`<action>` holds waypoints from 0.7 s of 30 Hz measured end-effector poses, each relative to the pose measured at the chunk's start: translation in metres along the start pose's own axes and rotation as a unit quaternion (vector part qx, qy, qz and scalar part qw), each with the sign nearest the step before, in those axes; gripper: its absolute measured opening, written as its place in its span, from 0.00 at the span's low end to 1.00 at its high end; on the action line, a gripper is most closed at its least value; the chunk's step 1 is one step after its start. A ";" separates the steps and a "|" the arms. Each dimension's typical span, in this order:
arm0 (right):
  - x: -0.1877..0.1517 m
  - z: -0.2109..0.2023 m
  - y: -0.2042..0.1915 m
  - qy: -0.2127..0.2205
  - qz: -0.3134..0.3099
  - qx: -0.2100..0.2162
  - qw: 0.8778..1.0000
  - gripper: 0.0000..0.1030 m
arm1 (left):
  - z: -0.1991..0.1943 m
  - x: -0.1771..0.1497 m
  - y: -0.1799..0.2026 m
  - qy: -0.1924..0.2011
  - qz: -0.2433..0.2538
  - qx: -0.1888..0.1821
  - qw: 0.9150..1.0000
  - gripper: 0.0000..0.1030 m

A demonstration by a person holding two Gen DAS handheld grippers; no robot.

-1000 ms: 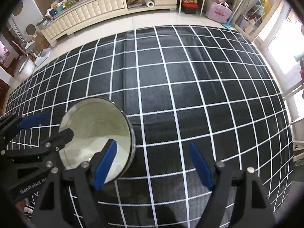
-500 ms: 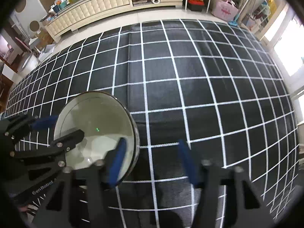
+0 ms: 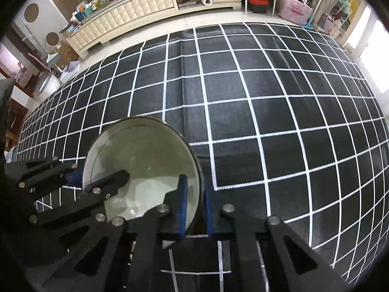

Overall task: Organize plates and bowls
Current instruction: 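Lift the green-speckled bowl with the right tool toward the plate stack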

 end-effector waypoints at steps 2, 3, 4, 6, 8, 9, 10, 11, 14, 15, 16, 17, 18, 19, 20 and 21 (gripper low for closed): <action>-0.003 -0.002 0.001 0.002 -0.002 -0.002 1.000 0.13 | -0.003 -0.002 0.000 -0.001 0.001 0.005 1.000 0.13; -0.004 -0.004 0.001 0.004 -0.003 -0.007 1.000 0.12 | -0.004 -0.003 0.000 -0.002 0.004 0.008 1.000 0.13; -0.006 -0.005 0.001 0.007 -0.003 -0.011 1.000 0.11 | -0.006 -0.006 0.002 -0.004 0.007 0.011 1.000 0.12; -0.009 -0.010 -0.001 0.012 -0.001 -0.010 1.000 0.10 | -0.011 -0.012 0.005 -0.005 0.009 0.016 1.000 0.12; -0.008 -0.012 -0.004 0.014 0.001 -0.001 1.000 0.10 | -0.018 -0.019 0.006 -0.001 0.011 0.023 1.000 0.11; -0.009 -0.013 -0.005 0.014 0.000 0.000 1.000 0.10 | -0.021 -0.023 0.006 -0.001 0.012 0.024 1.000 0.11; -0.011 -0.015 -0.007 0.014 0.000 0.002 1.000 0.10 | -0.023 -0.027 0.006 -0.001 0.010 0.020 1.000 0.11; -0.013 -0.017 -0.009 0.013 0.001 0.004 1.000 0.10 | -0.026 -0.030 0.005 -0.001 0.008 0.015 1.000 0.11; -0.019 -0.022 -0.015 0.013 0.000 0.004 1.000 0.10 | -0.036 -0.038 0.003 0.001 -0.002 0.013 1.000 0.10; -0.022 -0.026 -0.018 0.013 -0.001 0.004 1.000 0.10 | -0.038 -0.040 0.002 0.003 -0.004 0.016 1.000 0.10; -0.024 -0.029 -0.019 0.014 0.000 0.005 1.000 0.10 | -0.043 -0.045 0.002 0.005 -0.006 0.019 1.000 0.10; -0.027 -0.032 -0.020 0.014 0.001 0.007 1.000 0.10 | -0.046 -0.048 0.002 0.006 -0.007 0.020 1.000 0.10; -0.029 -0.036 -0.022 0.013 0.001 0.010 1.000 0.10 | -0.050 -0.052 0.002 0.007 -0.008 0.019 1.000 0.10; -0.031 -0.040 -0.024 0.013 0.002 0.013 1.000 0.10 | -0.056 -0.058 0.002 0.009 -0.010 0.017 1.000 0.10; -0.033 -0.044 -0.026 0.014 0.001 0.014 1.000 0.10 | -0.059 -0.060 0.002 0.010 -0.010 0.017 1.000 0.10; -0.034 -0.049 -0.028 0.016 -0.001 0.012 1.000 0.10 | -0.065 -0.064 0.002 0.011 -0.011 0.018 1.000 0.10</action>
Point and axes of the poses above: each gripper's, at about its wrist camera, not at the fingertips, and z roughly the way its jaws point, y to its right, x to its top, the point moved 10 cm from there along z, roughly the way its jaws point, and after that the axes turned 8 degrees about -x, right-handed, at the moved point
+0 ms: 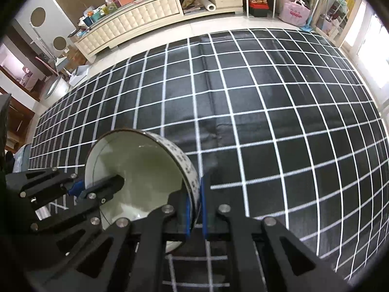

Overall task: Organize plates and bowls
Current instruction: 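Lift the green-speckled bowl with the right tool toward the plate stack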

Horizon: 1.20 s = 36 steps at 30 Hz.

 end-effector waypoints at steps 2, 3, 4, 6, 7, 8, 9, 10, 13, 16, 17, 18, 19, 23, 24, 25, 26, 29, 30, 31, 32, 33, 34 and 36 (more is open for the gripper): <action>-0.001 -0.012 -0.006 0.008 -0.002 -0.002 1.000 0.10 | -0.013 -0.007 0.000 0.004 0.003 0.007 1.000 0.10; -0.002 -0.018 -0.009 0.013 -0.002 -0.002 1.000 0.10 | -0.020 -0.010 0.000 0.007 0.003 0.011 1.000 0.10; -0.001 -0.024 -0.013 0.017 -0.003 -0.001 1.000 0.10 | -0.029 -0.012 0.000 0.012 0.005 0.015 1.000 0.10; -0.002 -0.034 -0.018 0.024 -0.005 -0.001 1.000 0.10 | -0.041 -0.014 -0.002 0.020 0.005 0.018 1.000 0.10; -0.004 -0.039 -0.022 0.027 -0.007 -0.001 1.000 0.10 | -0.047 -0.015 -0.003 0.023 0.005 0.018 1.000 0.10; -0.005 -0.043 -0.024 0.030 -0.008 -0.001 1.000 0.10 | -0.055 -0.018 -0.004 0.028 0.005 0.019 0.999 0.10; -0.005 -0.049 -0.028 0.035 -0.011 -0.002 0.999 0.10 | -0.061 -0.020 -0.005 0.031 0.004 0.020 0.999 0.10; -0.007 -0.054 -0.031 0.037 -0.014 -0.002 0.999 0.10 | -0.069 -0.024 -0.007 0.036 0.003 0.020 0.999 0.10; -0.013 -0.068 -0.042 0.046 -0.026 -0.005 0.999 0.10 | -0.081 -0.030 -0.013 0.046 -0.004 0.017 0.999 0.10; -0.021 -0.080 -0.052 0.051 -0.036 -0.005 0.998 0.10 | -0.096 -0.044 -0.018 0.056 -0.012 0.012 0.998 0.10; -0.022 -0.083 -0.057 0.054 -0.039 -0.005 0.998 0.10 | -0.102 -0.050 -0.020 0.060 -0.014 0.012 0.998 0.10; -0.024 -0.085 -0.061 0.055 -0.041 -0.005 0.998 0.10 | -0.107 -0.055 -0.022 0.063 -0.015 0.013 0.998 0.10; -0.026 -0.087 -0.066 0.057 -0.045 -0.004 0.997 0.10 | -0.113 -0.061 -0.026 0.067 -0.019 0.014 0.997 0.10; -0.040 -0.091 -0.082 0.054 -0.055 0.001 0.997 0.10 | -0.125 -0.079 -0.034 0.076 -0.031 0.015 0.997 0.10; -0.045 -0.092 -0.088 0.051 -0.058 0.003 0.997 0.10 | -0.126 -0.083 -0.036 0.077 -0.035 0.012 0.996 0.10; -0.050 -0.093 -0.094 0.048 -0.063 0.004 0.997 0.10 | -0.129 -0.090 -0.040 0.077 -0.040 0.009 0.996 0.10; -0.054 -0.092 -0.099 0.047 -0.066 0.006 0.997 0.10 | -0.131 -0.096 -0.043 0.078 -0.043 0.007 0.996 0.10; -0.068 -0.091 -0.115 0.040 -0.075 0.010 0.996 0.10 | -0.137 -0.118 -0.051 0.078 -0.050 0.009 0.996 0.10; -0.073 -0.091 -0.119 0.038 -0.077 0.011 0.996 0.10 | -0.137 -0.123 -0.053 0.077 -0.052 0.011 0.996 0.10; -0.078 -0.089 -0.123 0.035 -0.079 0.012 0.996 0.10 | -0.137 -0.132 -0.055 0.075 -0.053 0.017 0.996 0.10; -0.083 -0.086 -0.127 0.031 -0.081 0.013 0.996 0.10 | -0.137 -0.137 -0.056 0.073 -0.052 0.022 0.996 0.10; -0.087 -0.085 -0.131 0.028 -0.083 0.013 0.996 0.10 | -0.136 -0.142 -0.058 0.071 -0.051 0.026 0.996 0.10; -0.093 -0.083 -0.135 0.023 -0.085 0.013 0.996 0.10 | -0.136 -0.149 -0.060 0.069 -0.050 0.030 0.996 0.10; -0.102 -0.078 -0.140 0.013 -0.087 0.015 0.996 0.10 | -0.134 -0.162 -0.065 0.064 -0.054 0.027 0.996 0.10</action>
Point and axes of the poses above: each gripper's, at about its wrist camera, not at the fingertips, and z roughly the way its jaws point, y to its right, x to its top, the point moved 10 cm from there along z, roughly the way its jaws point, and after that the axes turned 8 degrees about -x, right-handed, at the moved point
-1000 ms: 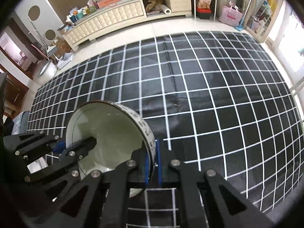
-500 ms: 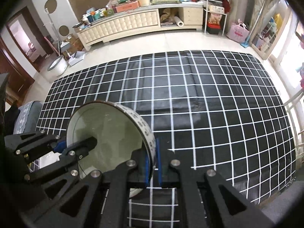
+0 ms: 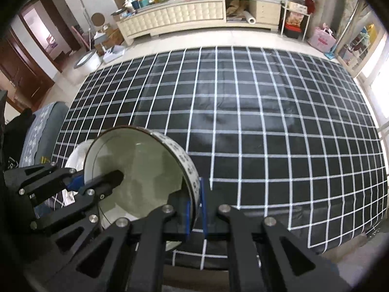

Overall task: Organize plates and bowls
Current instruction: 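Lift the green-speckled bowl with the right tool toward the plate stack, then carry the green-speckled bowl over the nested white bowls with the right tool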

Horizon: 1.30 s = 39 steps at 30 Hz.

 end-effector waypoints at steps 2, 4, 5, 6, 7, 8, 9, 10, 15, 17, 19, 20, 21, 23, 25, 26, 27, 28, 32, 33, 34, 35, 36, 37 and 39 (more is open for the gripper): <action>-0.008 0.006 -0.008 -0.009 -0.003 0.002 1.000 0.10 | 0.003 -0.012 -0.005 -0.006 -0.007 -0.005 1.000 0.10; -0.015 0.010 -0.014 -0.017 -0.006 0.002 1.000 0.10 | 0.005 -0.022 -0.008 -0.009 -0.011 -0.006 1.000 0.10; -0.018 0.013 -0.017 -0.021 -0.008 0.003 1.000 0.10 | 0.007 -0.027 -0.010 -0.011 -0.012 -0.007 1.000 0.10; -0.021 0.015 -0.020 -0.025 -0.011 0.003 1.000 0.10 | 0.008 -0.031 -0.011 -0.013 -0.012 -0.006 1.000 0.10; -0.023 0.016 -0.022 -0.028 -0.011 0.003 1.000 0.10 | 0.011 -0.037 -0.013 -0.016 -0.011 -0.005 1.000 0.10; -0.026 0.018 -0.025 -0.031 -0.013 0.003 0.999 0.10 | 0.012 -0.041 -0.014 -0.018 -0.011 -0.005 1.000 0.10; -0.029 0.021 -0.028 -0.035 -0.016 0.003 0.999 0.10 | 0.013 -0.046 -0.016 -0.021 -0.011 -0.005 1.000 0.10; -0.032 0.023 -0.031 -0.038 -0.017 0.003 0.999 0.10 | 0.015 -0.052 -0.018 -0.024 -0.013 -0.005 1.000 0.10; -0.044 0.033 -0.037 -0.052 -0.019 0.002 0.998 0.10 | 0.022 -0.069 -0.023 -0.033 -0.019 -0.008 0.999 0.10; -0.049 0.038 -0.035 -0.059 -0.017 0.004 0.998 0.10 | 0.027 -0.074 -0.024 -0.037 -0.018 -0.011 0.999 0.10; -0.050 0.040 -0.037 -0.060 -0.018 0.006 0.998 0.11 | 0.033 -0.081 -0.024 -0.044 -0.018 -0.013 0.999 0.09; -0.050 0.040 -0.039 -0.061 -0.020 0.003 0.998 0.11 | 0.035 -0.082 -0.025 -0.043 -0.014 -0.006 0.999 0.09; -0.050 0.040 -0.039 -0.063 -0.022 0.001 0.998 0.11 | 0.035 -0.081 -0.025 -0.042 -0.011 -0.004 0.999 0.09; -0.049 0.041 -0.042 -0.065 -0.024 0.000 0.998 0.11 | 0.036 -0.081 -0.025 -0.044 -0.012 -0.005 0.999 0.09; -0.049 0.041 -0.042 -0.067 -0.024 0.002 0.997 0.11 | 0.036 -0.081 -0.025 -0.044 -0.012 -0.010 0.999 0.09; -0.049 0.041 -0.042 -0.067 -0.027 0.001 0.997 0.11 | 0.036 -0.081 -0.026 -0.043 -0.012 -0.012 0.999 0.09; -0.049 0.042 -0.042 -0.066 -0.030 -0.001 0.997 0.11 | 0.036 -0.081 -0.026 -0.043 -0.012 -0.013 0.999 0.09; -0.049 0.043 -0.042 -0.066 -0.033 -0.002 0.997 0.11 | 0.035 -0.081 -0.026 -0.041 -0.013 -0.015 0.999 0.09; -0.050 0.046 -0.043 -0.074 -0.031 0.002 0.997 0.11 | 0.039 -0.075 -0.032 -0.030 -0.015 -0.021 0.999 0.09; -0.050 0.046 -0.043 -0.077 -0.033 -0.001 0.996 0.11 | 0.038 -0.075 -0.031 -0.030 -0.014 -0.021 0.999 0.09; -0.050 0.046 -0.043 -0.080 -0.033 -0.003 0.996 0.11 | 0.039 -0.074 -0.031 -0.031 -0.013 -0.022 0.999 0.09; -0.050 0.046 -0.043 -0.083 -0.033 -0.006 0.996 0.11 | 0.039 -0.073 -0.032 -0.032 -0.012 -0.022 0.999 0.09; -0.051 0.046 -0.043 -0.087 -0.031 -0.009 0.996 0.12 | 0.039 -0.073 -0.031 -0.033 -0.012 -0.022 0.999 0.09; -0.051 0.045 -0.043 -0.090 -0.029 -0.012 0.995 0.12 | 0.038 -0.072 -0.031 -0.032 -0.009 -0.021 0.999 0.09; -0.052 0.046 -0.043 -0.098 -0.026 -0.017 0.995 0.12 | 0.037 -0.071 -0.029 -0.030 -0.006 -0.020 0.999 0.09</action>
Point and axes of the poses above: each gripper's, at about its wrist camera, not at the fingertips, and z roughly the way its jaws point, y to its right, x to its top, the point moved 10 cm from there along z, roughly the way its jaws point, and after that the axes turned 8 degrees about -x, right-handed, at the moved point
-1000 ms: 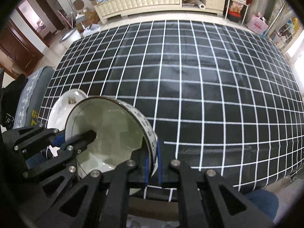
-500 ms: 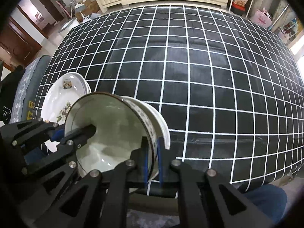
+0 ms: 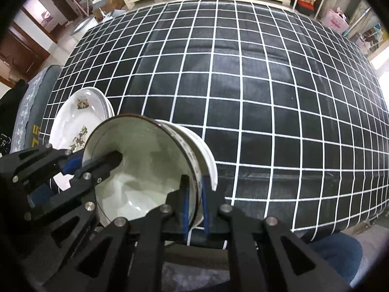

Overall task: Organize plates and bowls
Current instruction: 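Carry the green-speckled bowl over the nested white bowls with the right tool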

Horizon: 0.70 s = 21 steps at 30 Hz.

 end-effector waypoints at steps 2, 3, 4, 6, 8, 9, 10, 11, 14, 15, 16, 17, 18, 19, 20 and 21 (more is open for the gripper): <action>0.000 0.001 0.001 -0.008 0.004 -0.002 1.000 0.12 | -0.001 0.001 -0.001 0.001 0.000 -0.001 1.000 0.09; 0.000 0.001 0.001 -0.013 0.007 -0.002 1.000 0.12 | -0.001 0.000 -0.001 0.002 -0.001 0.000 1.000 0.09; 0.000 0.000 0.001 -0.015 0.009 -0.003 1.000 0.13 | 0.000 0.001 -0.003 0.003 -0.005 0.001 1.000 0.09; -0.001 0.000 0.002 -0.022 0.015 -0.004 1.000 0.13 | 0.000 0.001 -0.005 0.003 -0.012 -0.008 1.000 0.10; -0.001 0.000 0.002 -0.024 0.016 -0.007 1.000 0.13 | 0.001 0.001 -0.006 0.003 -0.015 -0.012 1.000 0.10; -0.002 0.000 0.002 -0.025 0.016 -0.009 1.000 0.13 | 0.001 0.001 -0.006 0.003 -0.014 -0.012 1.000 0.10; -0.002 0.000 0.002 -0.025 0.016 -0.011 1.000 0.13 | 0.002 0.001 -0.005 0.003 -0.012 -0.010 1.000 0.10; -0.002 0.000 0.002 -0.024 0.016 -0.014 0.999 0.13 | 0.002 0.001 -0.005 0.004 -0.011 -0.008 1.000 0.10; -0.002 -0.002 0.000 -0.023 0.012 -0.024 0.999 0.14 | 0.001 0.001 -0.003 0.006 -0.005 -0.007 1.000 0.10; -0.001 -0.003 0.000 -0.020 0.010 -0.026 0.999 0.16 | 0.001 0.001 -0.001 0.007 -0.004 -0.007 1.000 0.10; 0.000 -0.004 -0.001 -0.018 0.008 -0.028 0.999 0.19 | 0.001 0.001 -0.001 0.007 -0.003 -0.007 1.000 0.10; 0.000 -0.004 -0.002 -0.017 0.004 -0.030 0.999 0.20 | 0.000 0.000 -0.001 0.008 -0.003 -0.006 1.000 0.10; 0.000 -0.005 -0.003 -0.016 -0.001 -0.034 0.999 0.22 | 0.000 0.000 -0.001 0.009 -0.004 -0.007 1.000 0.10; 0.000 -0.005 -0.004 -0.014 -0.005 -0.039 0.999 0.23 | -0.001 0.000 -0.002 0.009 -0.004 -0.009 1.000 0.10; 0.001 -0.005 -0.004 -0.012 -0.008 -0.042 0.999 0.24 | -0.002 -0.001 -0.002 0.009 -0.005 -0.011 1.000 0.10; 0.001 -0.005 -0.005 -0.011 -0.009 -0.042 0.999 0.27 | -0.001 -0.001 -0.003 0.010 -0.005 -0.012 1.000 0.10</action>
Point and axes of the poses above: each gripper's, at about its wrist camera, not at the fingertips, and z roughly the way its jaws point, y to its right, x to its top, the point moved 10 cm from there along z, roughly the way its jaws point, and after that the axes turned 8 degrees about -x, right-handed, at the moved point
